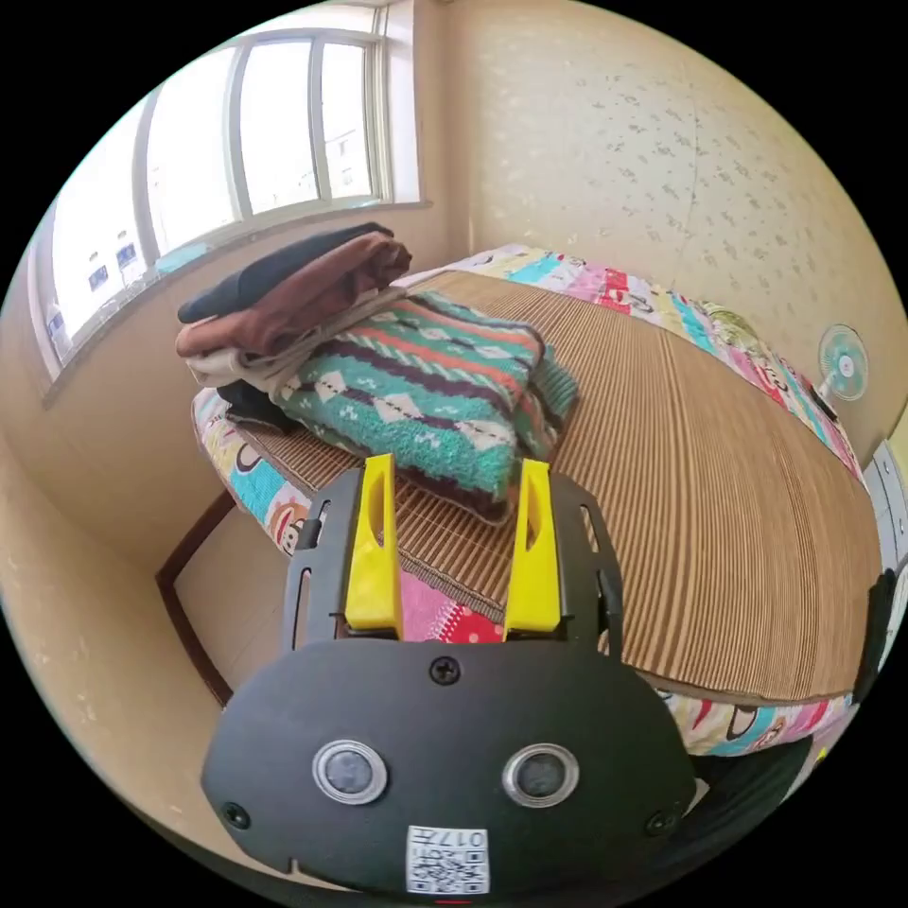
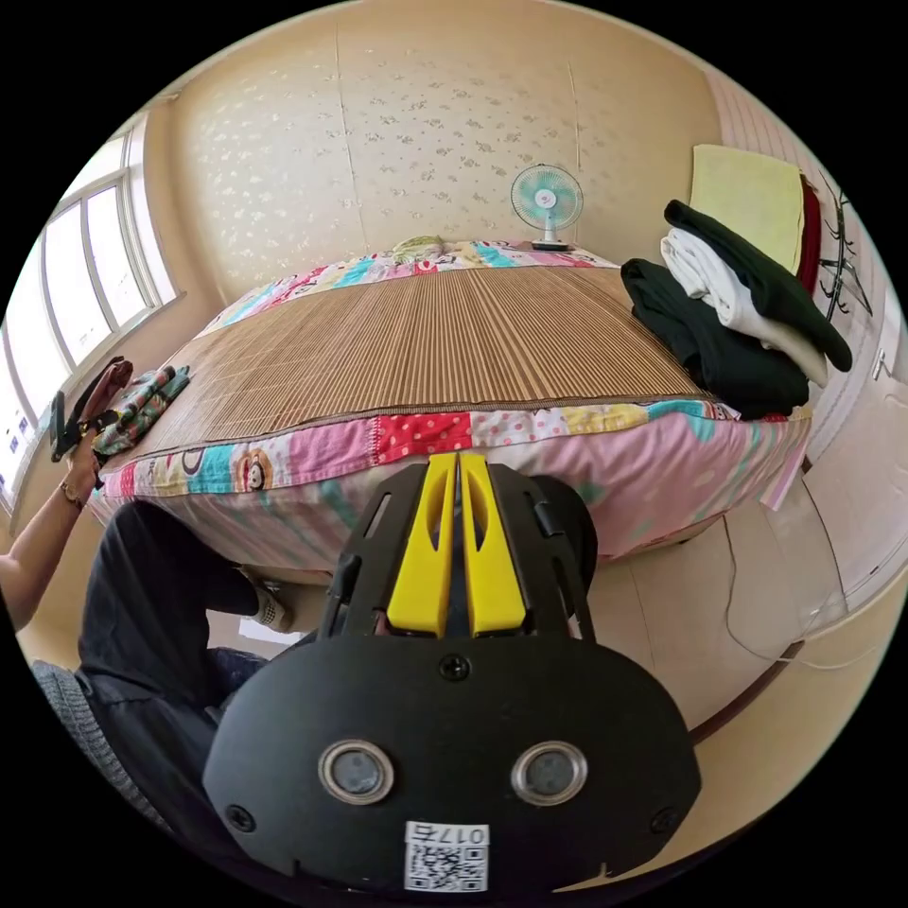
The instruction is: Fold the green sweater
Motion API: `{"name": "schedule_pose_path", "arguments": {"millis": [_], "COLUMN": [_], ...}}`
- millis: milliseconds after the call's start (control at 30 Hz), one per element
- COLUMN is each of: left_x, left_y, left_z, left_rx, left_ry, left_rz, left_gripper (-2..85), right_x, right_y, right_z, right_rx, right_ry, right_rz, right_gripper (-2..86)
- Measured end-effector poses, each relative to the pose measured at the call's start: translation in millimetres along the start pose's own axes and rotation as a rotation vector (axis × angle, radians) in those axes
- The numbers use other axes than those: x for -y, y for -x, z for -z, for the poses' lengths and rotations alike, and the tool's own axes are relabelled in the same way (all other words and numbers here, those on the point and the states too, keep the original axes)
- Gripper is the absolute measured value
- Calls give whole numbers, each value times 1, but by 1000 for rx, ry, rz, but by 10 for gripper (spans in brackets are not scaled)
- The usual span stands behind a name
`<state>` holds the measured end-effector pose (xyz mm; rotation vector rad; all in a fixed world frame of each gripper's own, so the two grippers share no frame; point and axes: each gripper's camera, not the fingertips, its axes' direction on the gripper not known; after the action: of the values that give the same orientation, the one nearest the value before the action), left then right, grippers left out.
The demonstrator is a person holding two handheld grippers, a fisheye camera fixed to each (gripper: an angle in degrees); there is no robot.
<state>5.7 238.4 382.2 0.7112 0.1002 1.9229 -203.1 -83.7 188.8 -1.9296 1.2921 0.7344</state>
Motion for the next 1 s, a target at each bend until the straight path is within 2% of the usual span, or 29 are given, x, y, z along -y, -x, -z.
{"name": "schedule_pose_path", "arguments": {"millis": [67, 133, 233, 300, 367, 433, 467, 567, 700, 867, 933, 1000], "left_x": [22, 32, 39, 43, 25, -8, -36, -100, -133, -71, -33, 7], "left_y": [7, 14, 16, 5, -10, -27, -36, -46, -48, -62, -91, -119], "left_z": [-42, -48, -4, 23, 59, 82, 88, 74, 74, 136, 136, 124], "left_rx": [-18, -73, -394, -537, -784, -853, -865, -860, -733, -550, -538, -543], "left_ry": [126, 152, -68, -122, -175, -198, -176, -34, 69, -147, -123, -32], "left_rz": [74, 203, 337, 308, 203, 25, -50, -93, -129, -200, -319, -350], "left_gripper": [138, 99, 64, 64, 64, 64, 65, 71, 83, 96, 90, 109], "right_x": [-1, -1, 1, 4, 6, 8, 9, 6, 12, 20, 20, 21], "right_y": [-2, -5, -9, -12, -14, -14, -14, -14, -13, -10, -11, -15], "right_z": [1, 0, -3, -6, -9, -11, -12, -10, -18, -32, -34, -36], "right_rx": [15, 32, 61, 70, 75, 69, 63, 49, 45, 28, 23, 17], "right_ry": [-11, -12, -6, -1, 7, 13, 10, -9, 5, 49, 42, 33], "right_rz": [-16, -23, -27, -33, -33, -37, -38, -29, 8, 37, 42, 29], "right_gripper": [3, 3, 4, 4, 4, 4, 4, 4, 4, 4, 4, 5]}}
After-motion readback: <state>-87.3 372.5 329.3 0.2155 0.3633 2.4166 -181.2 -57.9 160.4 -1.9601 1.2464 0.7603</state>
